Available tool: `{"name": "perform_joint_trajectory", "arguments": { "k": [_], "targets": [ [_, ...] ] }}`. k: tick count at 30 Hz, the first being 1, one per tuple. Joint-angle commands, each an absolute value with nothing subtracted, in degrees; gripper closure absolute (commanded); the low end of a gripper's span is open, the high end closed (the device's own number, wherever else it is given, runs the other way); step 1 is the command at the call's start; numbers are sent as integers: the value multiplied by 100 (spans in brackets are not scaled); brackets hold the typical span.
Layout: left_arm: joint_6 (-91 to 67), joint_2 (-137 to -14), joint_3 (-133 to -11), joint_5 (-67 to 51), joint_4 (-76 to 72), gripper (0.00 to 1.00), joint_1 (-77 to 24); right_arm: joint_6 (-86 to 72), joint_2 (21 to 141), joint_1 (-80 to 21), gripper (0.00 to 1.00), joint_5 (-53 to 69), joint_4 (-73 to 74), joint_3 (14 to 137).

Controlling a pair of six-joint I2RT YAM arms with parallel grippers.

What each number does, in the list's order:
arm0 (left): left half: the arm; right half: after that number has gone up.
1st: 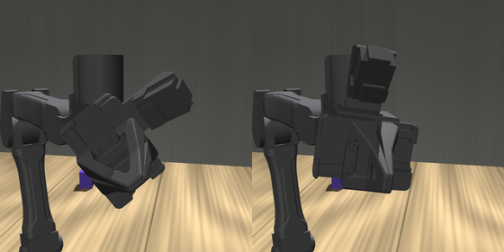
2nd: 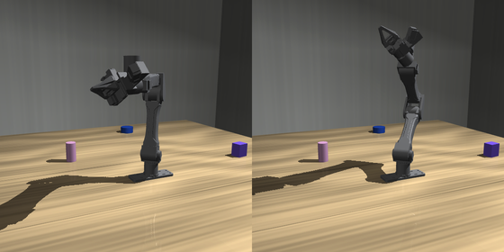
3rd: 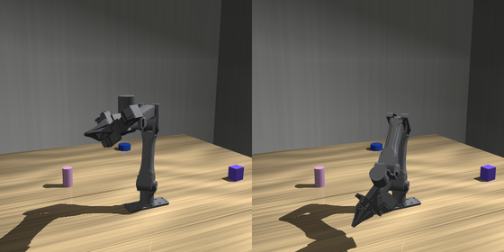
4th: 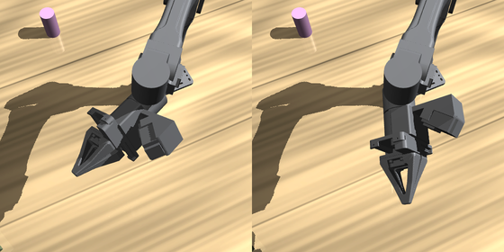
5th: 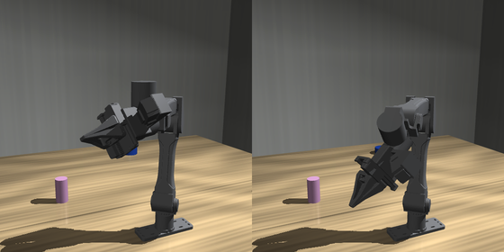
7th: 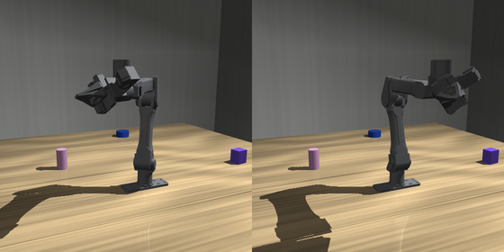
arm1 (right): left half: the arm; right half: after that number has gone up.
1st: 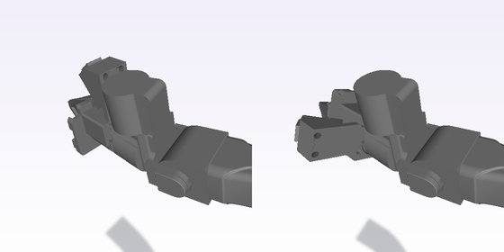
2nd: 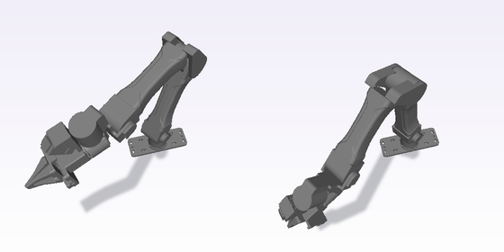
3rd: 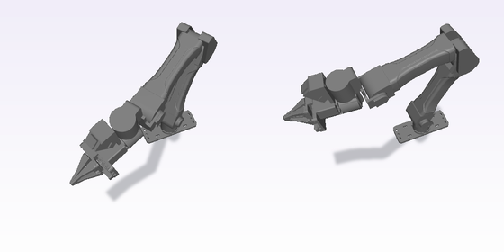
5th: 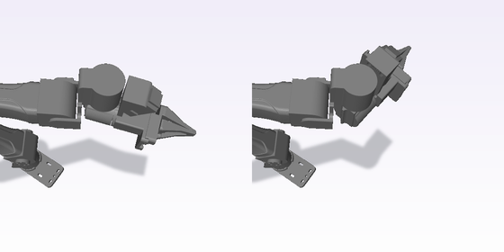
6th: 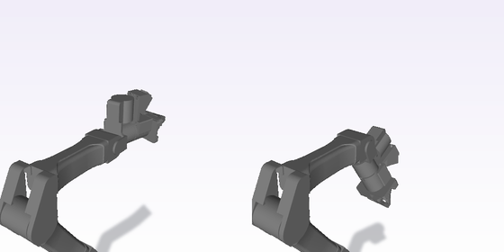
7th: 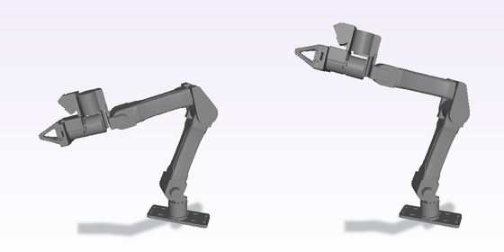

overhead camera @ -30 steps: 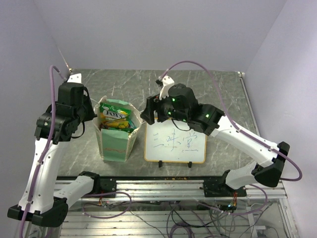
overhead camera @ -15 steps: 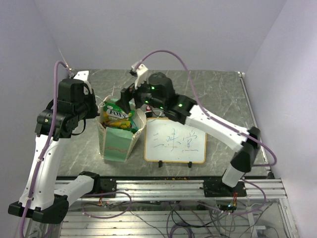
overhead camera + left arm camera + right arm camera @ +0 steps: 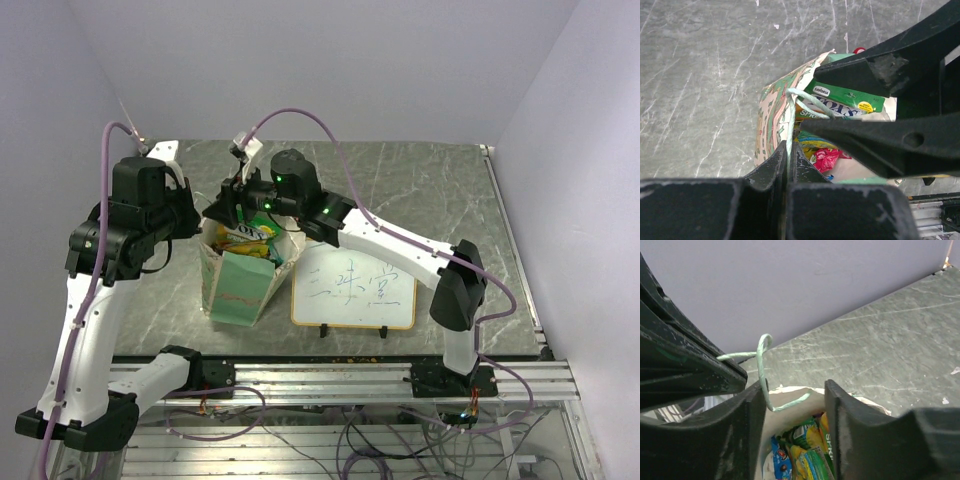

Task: Take the snacks out of the paper bag
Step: Adjust the paper bag at the center of the board.

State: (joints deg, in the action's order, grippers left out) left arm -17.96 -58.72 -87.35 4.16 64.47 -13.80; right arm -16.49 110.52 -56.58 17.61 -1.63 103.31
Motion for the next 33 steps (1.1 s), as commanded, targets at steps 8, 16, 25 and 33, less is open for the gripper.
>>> {"name": "perform_joint_trajectory", "arguments": {
  "k": [8, 16, 25, 33],
  "targets": [
    [-2504, -5518, -8807, 308, 6200, 89, -1345, -1693, 11167, -5643, 100, 1709, -372, 10653],
    [-4033, -6075, -9368, 1354, 7513, 45, -1345, -1617, 10867, -5514, 100, 2237, -507, 10361],
    [-4210, -6177, -9280, 843, 7128, 41, -1345, -1871, 10778, -5509, 100, 2345, -700, 10194],
    [-5084, -6044, -9935, 973, 7615, 32, -1345, -1748, 10745, -5510, 100, 2175, -521, 10291]
  ]
}}
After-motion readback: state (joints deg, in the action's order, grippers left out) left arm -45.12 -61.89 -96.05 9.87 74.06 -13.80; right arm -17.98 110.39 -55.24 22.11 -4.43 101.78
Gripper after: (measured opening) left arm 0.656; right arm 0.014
